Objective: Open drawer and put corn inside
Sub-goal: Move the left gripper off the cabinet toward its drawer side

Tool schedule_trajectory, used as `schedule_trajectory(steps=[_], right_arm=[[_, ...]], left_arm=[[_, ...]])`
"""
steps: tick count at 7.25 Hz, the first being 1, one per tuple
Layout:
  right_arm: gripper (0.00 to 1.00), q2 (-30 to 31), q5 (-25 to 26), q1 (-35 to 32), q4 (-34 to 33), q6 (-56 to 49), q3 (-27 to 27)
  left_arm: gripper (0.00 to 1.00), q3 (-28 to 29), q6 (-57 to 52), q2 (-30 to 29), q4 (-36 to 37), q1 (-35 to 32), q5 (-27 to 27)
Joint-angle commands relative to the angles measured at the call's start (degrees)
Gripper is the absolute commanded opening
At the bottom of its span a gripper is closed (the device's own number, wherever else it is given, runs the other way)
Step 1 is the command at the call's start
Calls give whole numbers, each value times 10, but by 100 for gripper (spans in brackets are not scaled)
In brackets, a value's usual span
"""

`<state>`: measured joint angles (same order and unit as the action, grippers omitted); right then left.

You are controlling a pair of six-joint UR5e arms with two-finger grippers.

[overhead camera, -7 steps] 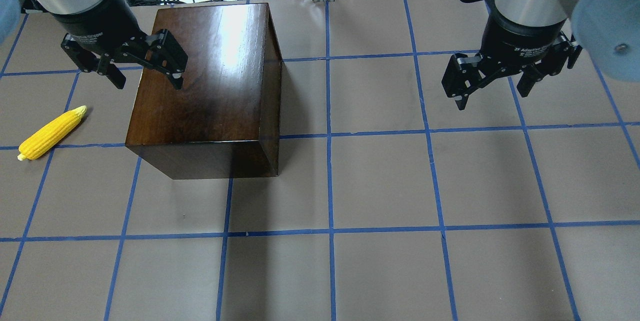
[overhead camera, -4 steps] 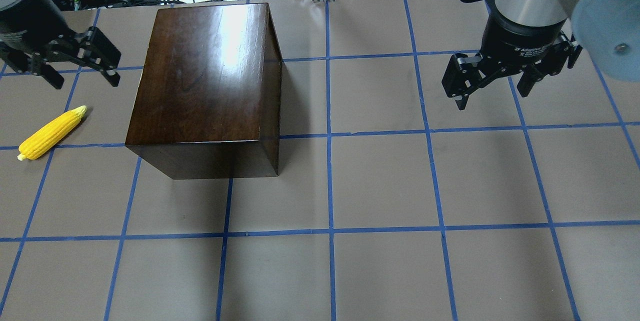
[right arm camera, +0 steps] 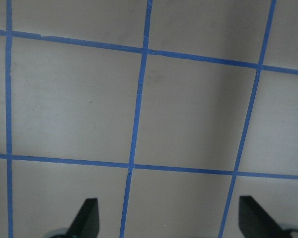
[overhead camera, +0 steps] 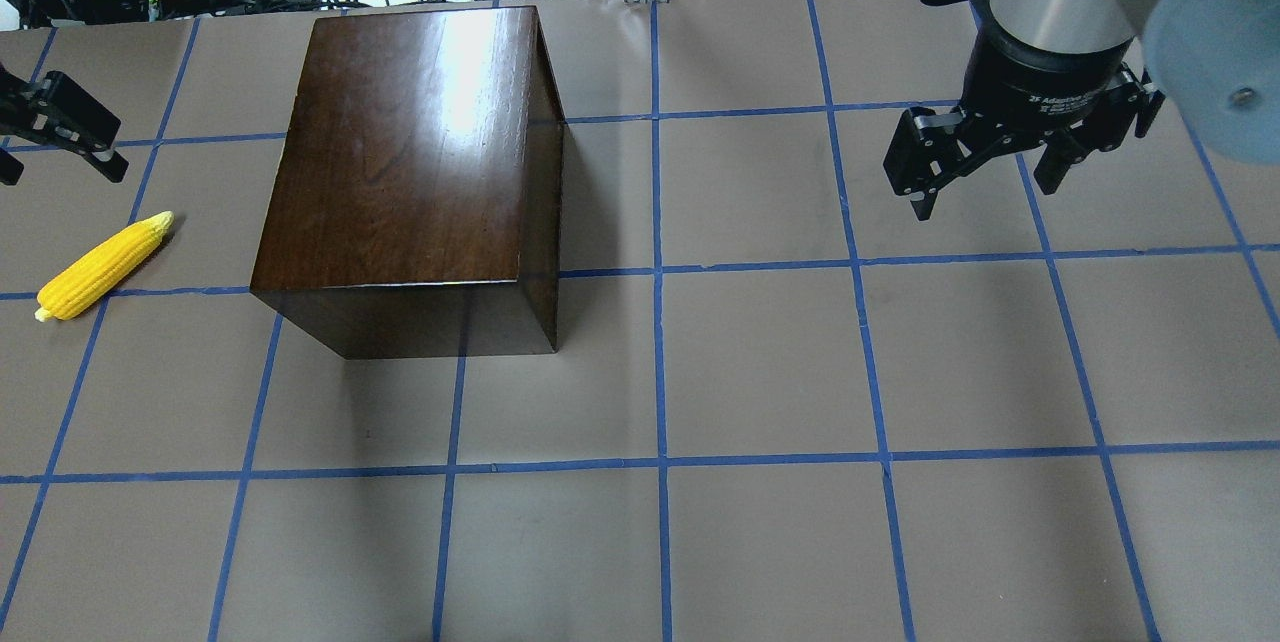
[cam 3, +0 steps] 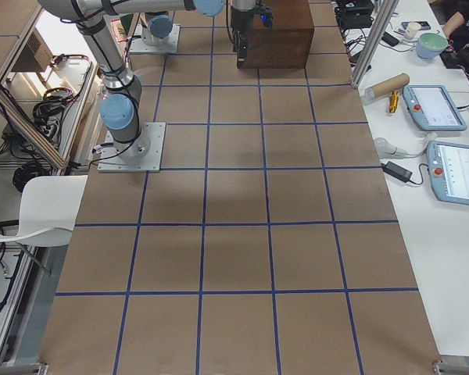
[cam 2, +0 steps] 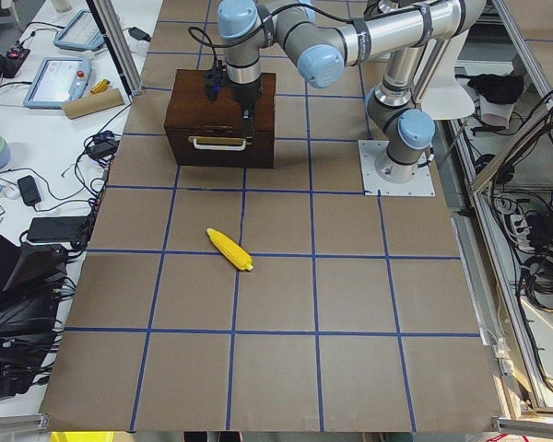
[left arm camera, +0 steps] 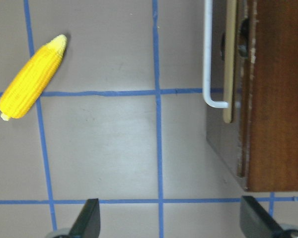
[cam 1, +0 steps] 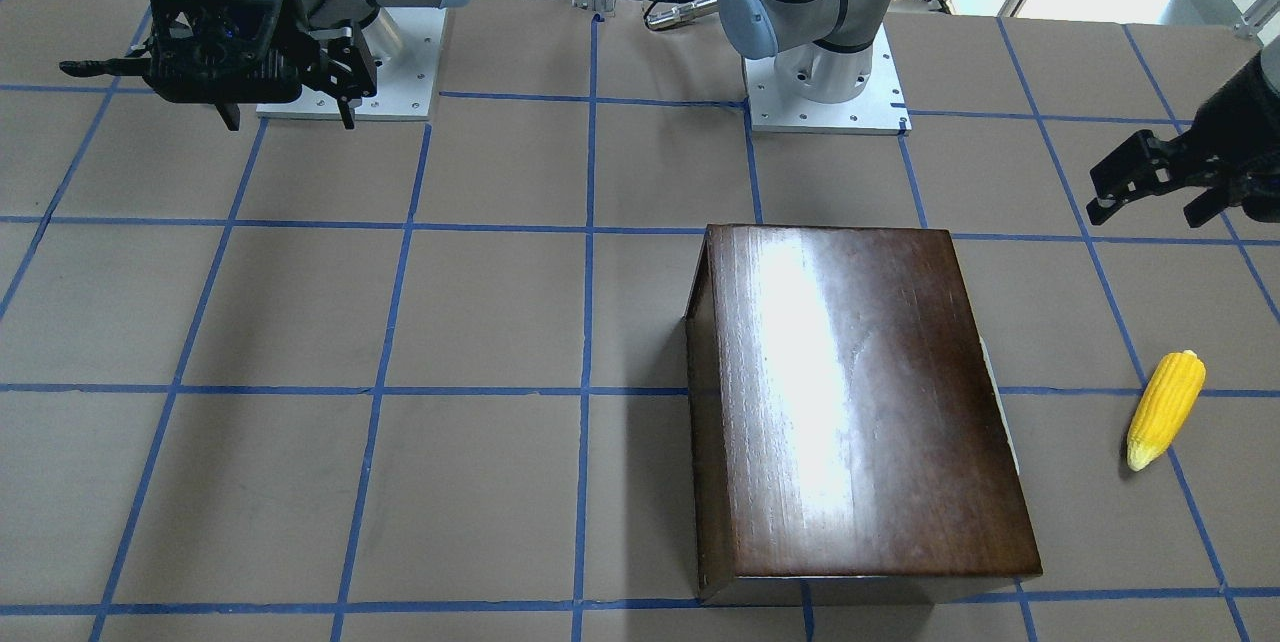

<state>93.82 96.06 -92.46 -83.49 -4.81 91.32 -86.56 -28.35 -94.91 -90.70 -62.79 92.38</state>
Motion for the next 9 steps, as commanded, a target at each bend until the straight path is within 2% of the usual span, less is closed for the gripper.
schedule_trajectory(steps=[1,5,7,9], right_arm=[[100,0,0,0,0,0,0],[100,0,0,0,0,0,0],[100,0,0,0,0,0,0],[100,1,-1,0,0,1,0]], left_arm=[[100,-1,-9,-55,44,6,1],[100,-10,-9,-158,147,7,0],[100,-6,-8,-179,151,7,-16],[100,-5,-20,-177,129,9,-127]])
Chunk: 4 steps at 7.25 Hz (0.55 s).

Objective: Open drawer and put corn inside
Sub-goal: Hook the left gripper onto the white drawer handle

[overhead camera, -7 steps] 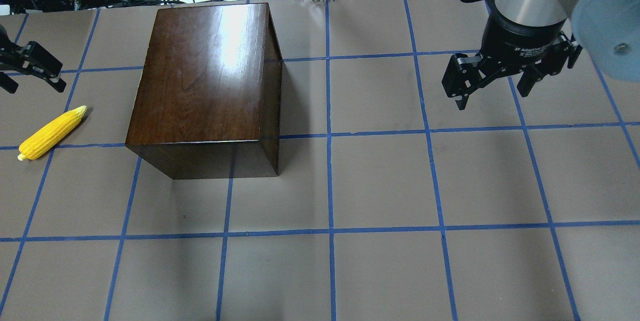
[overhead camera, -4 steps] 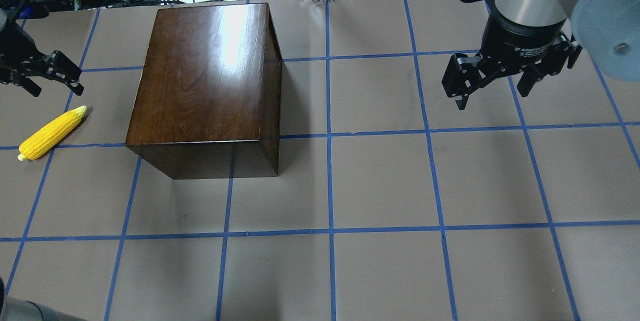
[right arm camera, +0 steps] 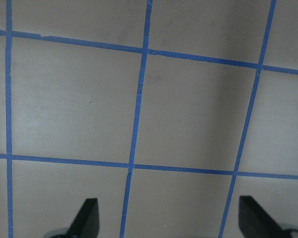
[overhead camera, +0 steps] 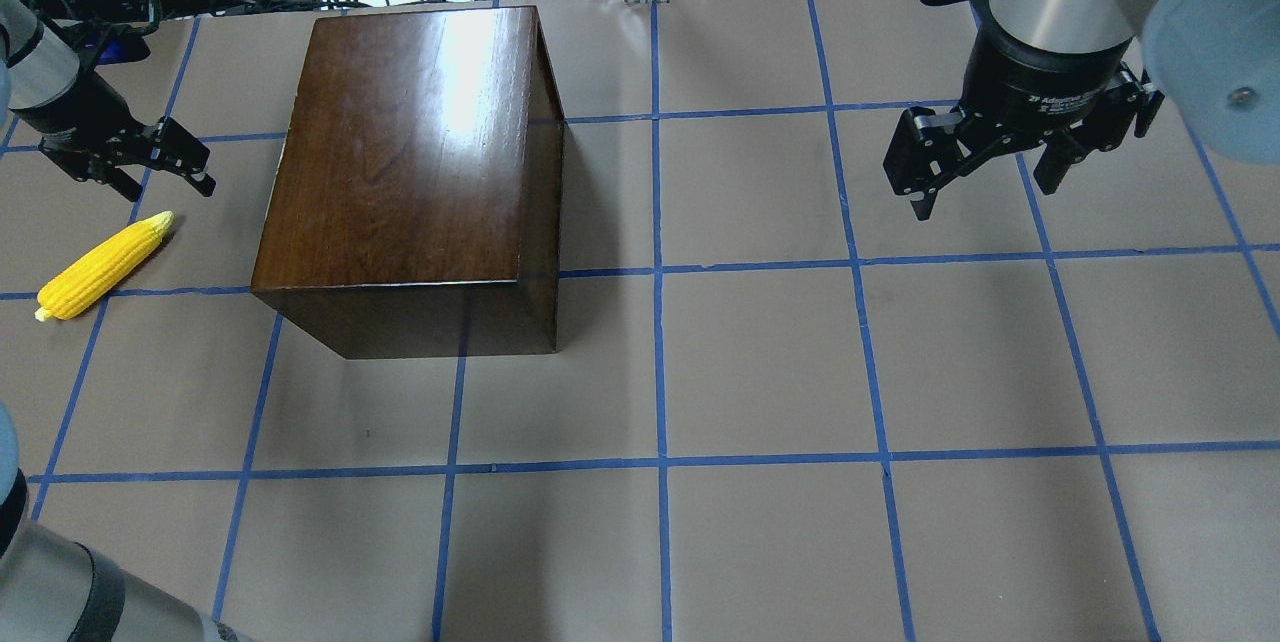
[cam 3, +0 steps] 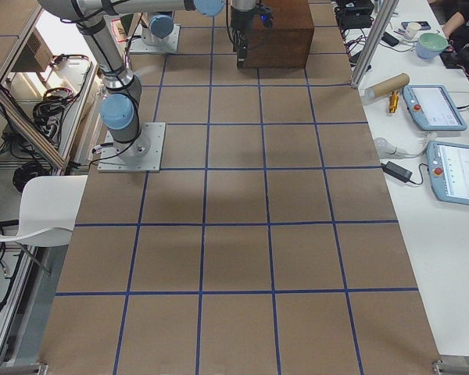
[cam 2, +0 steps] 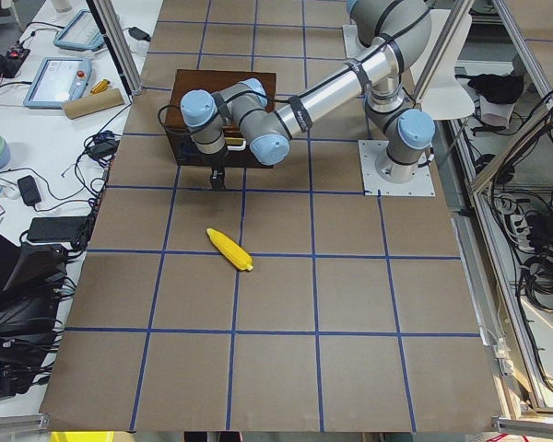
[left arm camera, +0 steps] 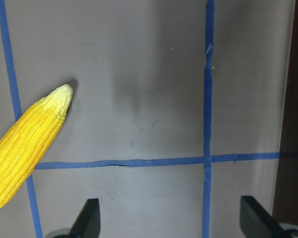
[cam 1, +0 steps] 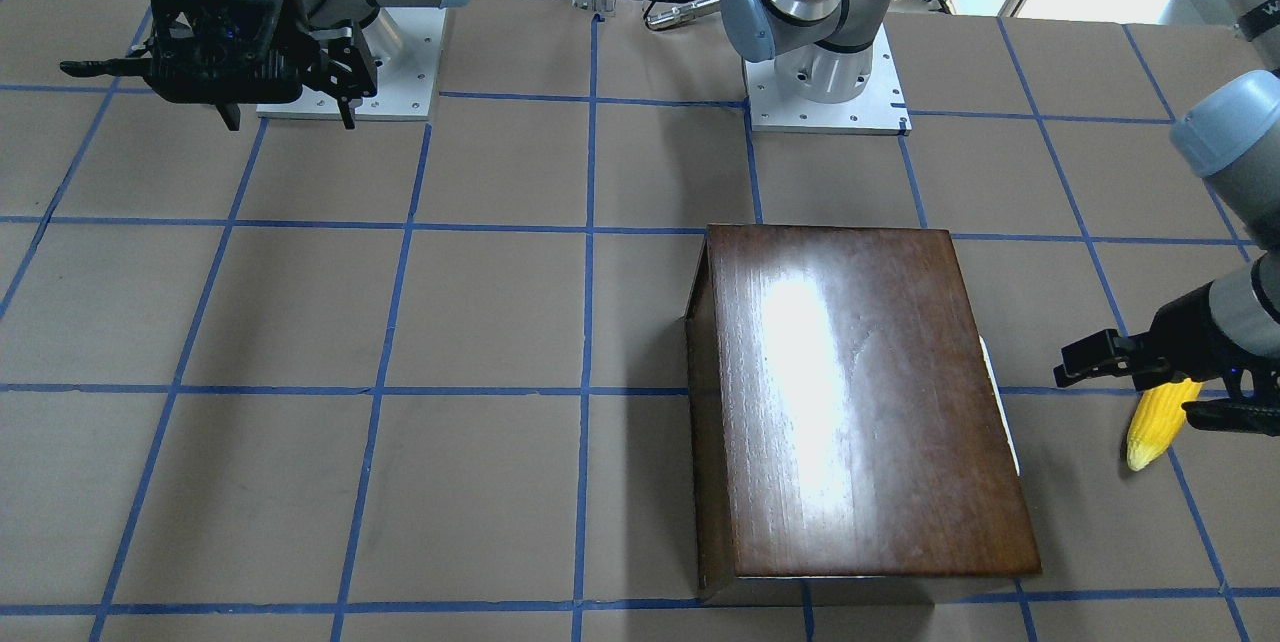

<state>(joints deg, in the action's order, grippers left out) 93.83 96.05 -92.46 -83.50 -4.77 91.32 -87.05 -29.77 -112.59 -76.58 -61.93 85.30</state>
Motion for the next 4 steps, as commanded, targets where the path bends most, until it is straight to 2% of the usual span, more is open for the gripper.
schedule_trajectory(steps=[1,2,4], right_arm=[[100,-1,0,0,0,-1,0],[100,-1,-1,0,0,-1,0],[100,0,-1,0,0,-1,0]], left_arm=[[100,2,-6,1,-38,1,-103],[100,0,-9,1,-44,1,-124],[100,-2,-15,-5,-44,-1,-127]])
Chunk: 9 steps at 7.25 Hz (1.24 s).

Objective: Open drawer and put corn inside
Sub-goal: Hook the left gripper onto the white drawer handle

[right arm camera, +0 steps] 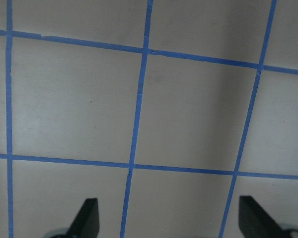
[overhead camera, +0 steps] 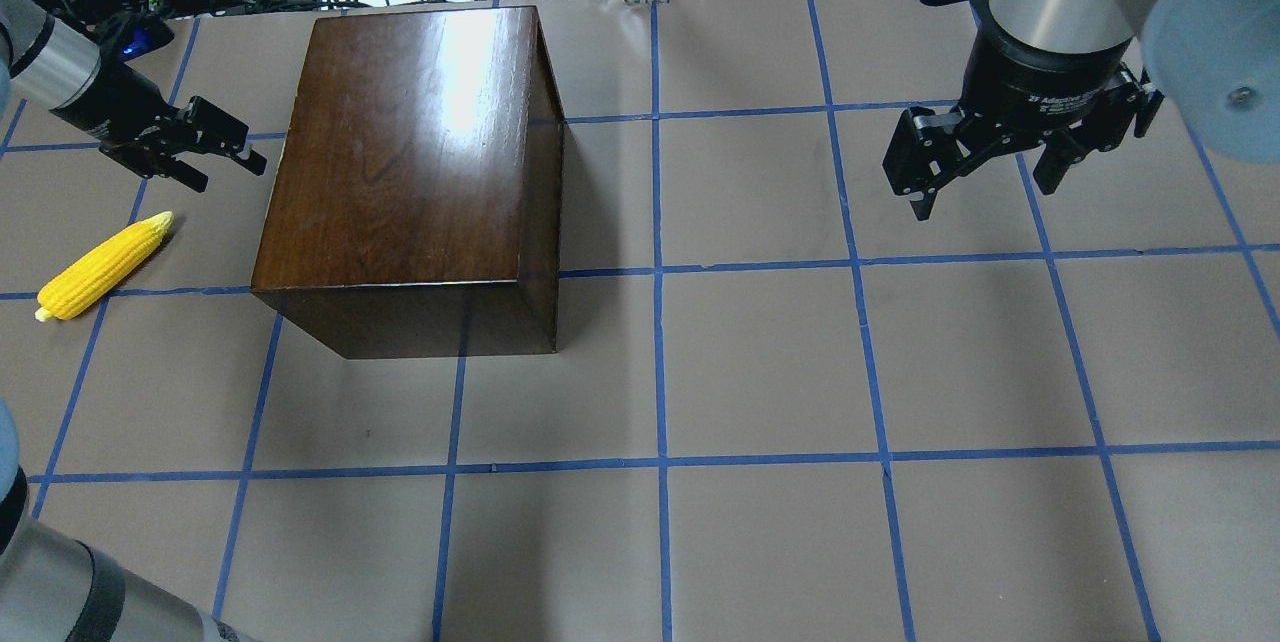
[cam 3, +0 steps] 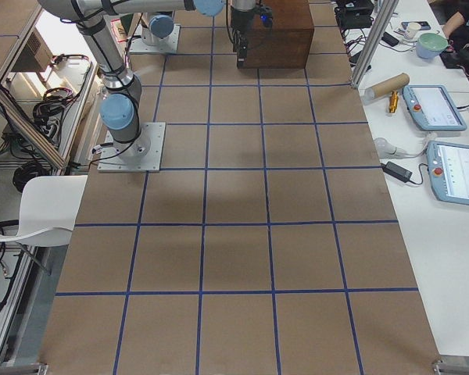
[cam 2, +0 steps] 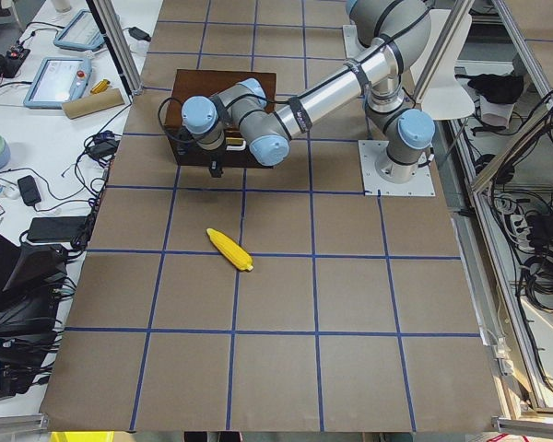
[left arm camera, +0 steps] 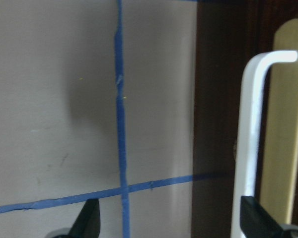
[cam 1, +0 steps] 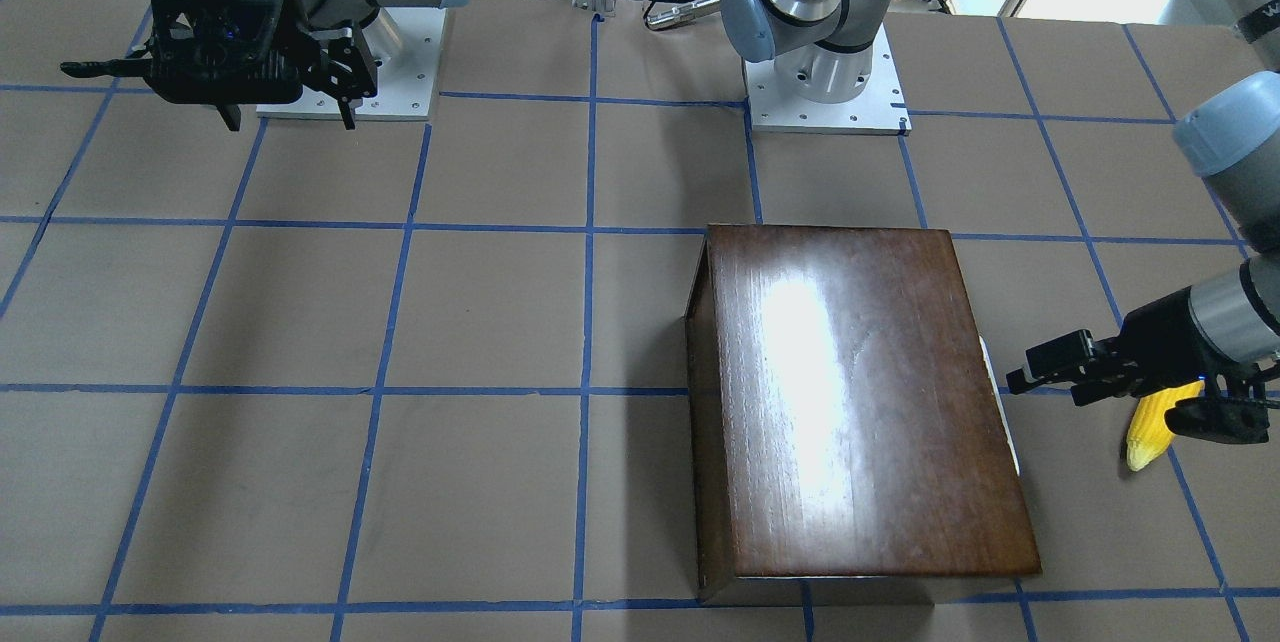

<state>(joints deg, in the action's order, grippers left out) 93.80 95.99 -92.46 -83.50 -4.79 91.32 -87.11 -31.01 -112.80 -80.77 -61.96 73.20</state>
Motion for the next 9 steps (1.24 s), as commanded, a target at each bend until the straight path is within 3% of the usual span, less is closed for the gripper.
schedule_trajectory(steps=[1,9], right_arm=[[100,1,1,0,0,0,0],[100,0,0,0,0,0,0]], left_arm=[[100,-3,-5,-7,-2,-4,-11],[100,-2,-2,-40,7,-14,-25]])
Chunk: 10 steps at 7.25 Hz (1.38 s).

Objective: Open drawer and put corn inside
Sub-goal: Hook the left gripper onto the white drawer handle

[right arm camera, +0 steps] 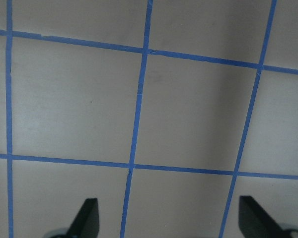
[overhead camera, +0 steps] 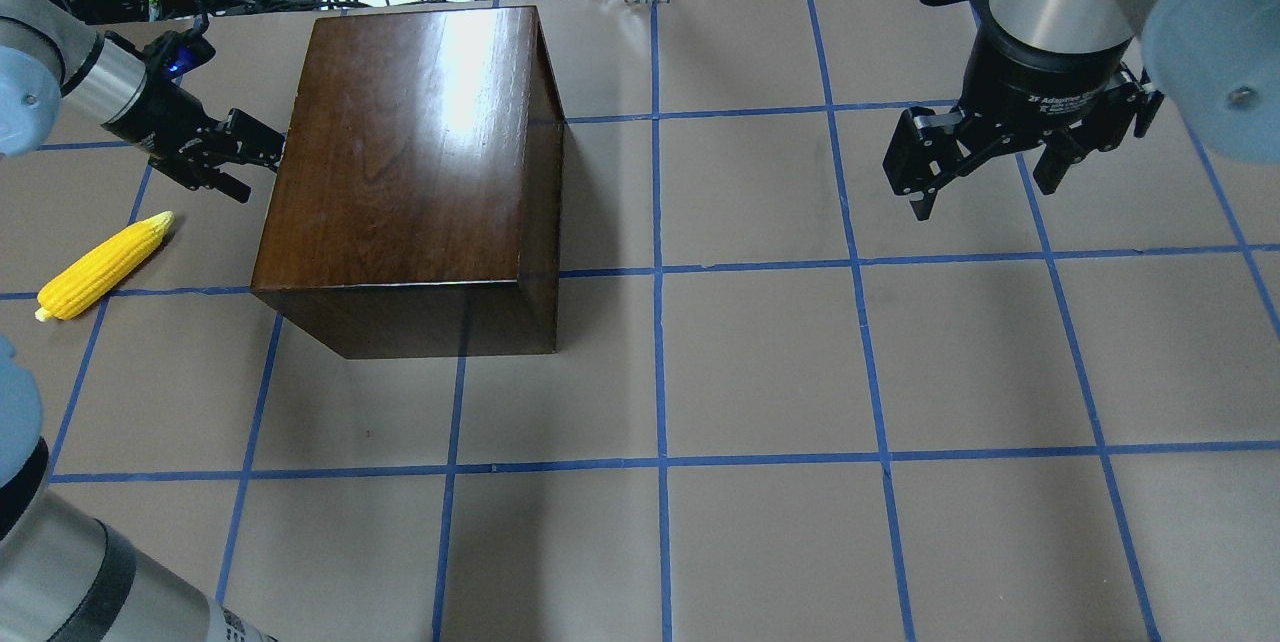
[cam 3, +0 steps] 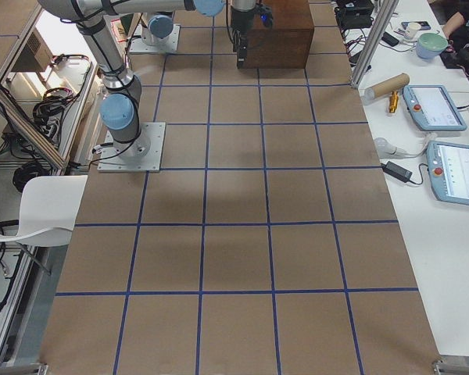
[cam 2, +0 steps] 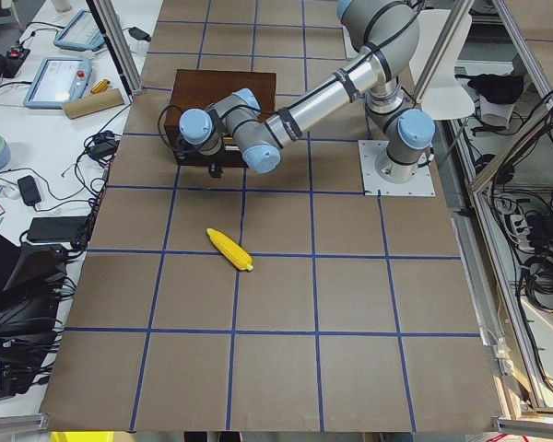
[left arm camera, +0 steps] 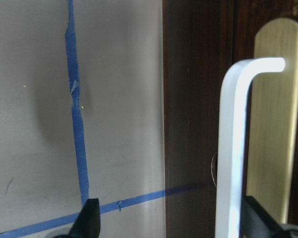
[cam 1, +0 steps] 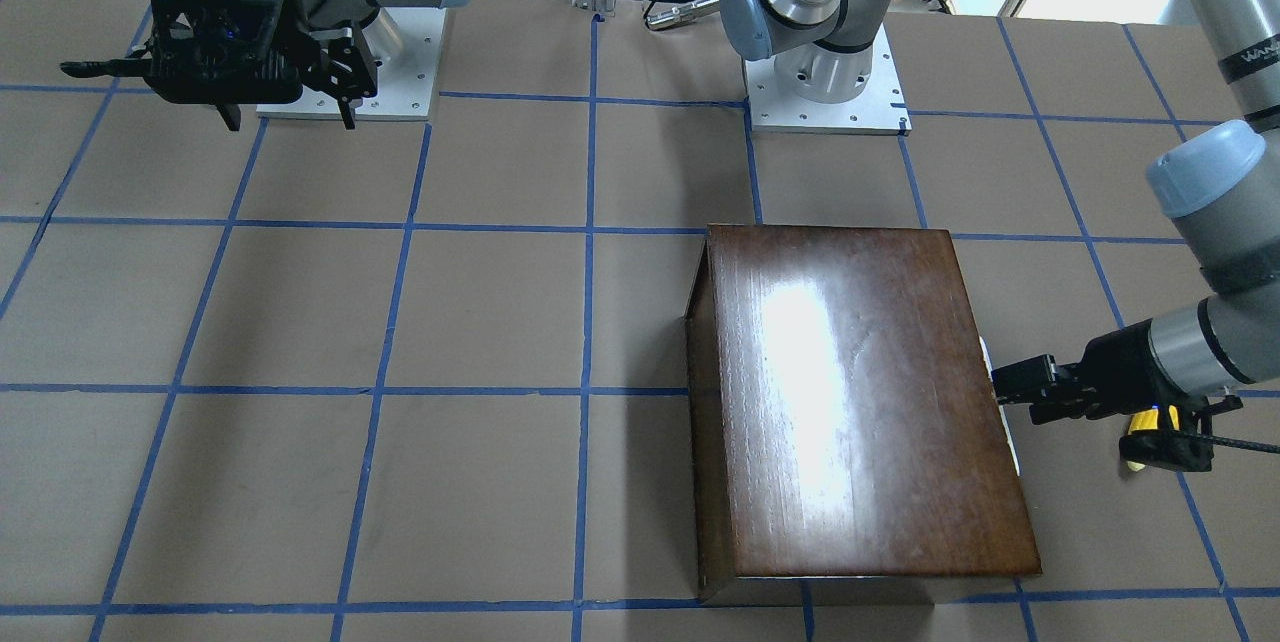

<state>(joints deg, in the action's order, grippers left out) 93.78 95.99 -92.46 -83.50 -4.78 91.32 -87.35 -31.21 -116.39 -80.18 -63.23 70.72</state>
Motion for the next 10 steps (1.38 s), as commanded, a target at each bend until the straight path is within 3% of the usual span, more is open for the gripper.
schedule_trajectory(steps=[1,10], right_arm=[[100,1,1,0,0,0,0],[100,1,0,0,0,-1,0]], left_arm=[[100,1,1,-5,1,-1,0],[100,6,-1,-10,1,27,7]])
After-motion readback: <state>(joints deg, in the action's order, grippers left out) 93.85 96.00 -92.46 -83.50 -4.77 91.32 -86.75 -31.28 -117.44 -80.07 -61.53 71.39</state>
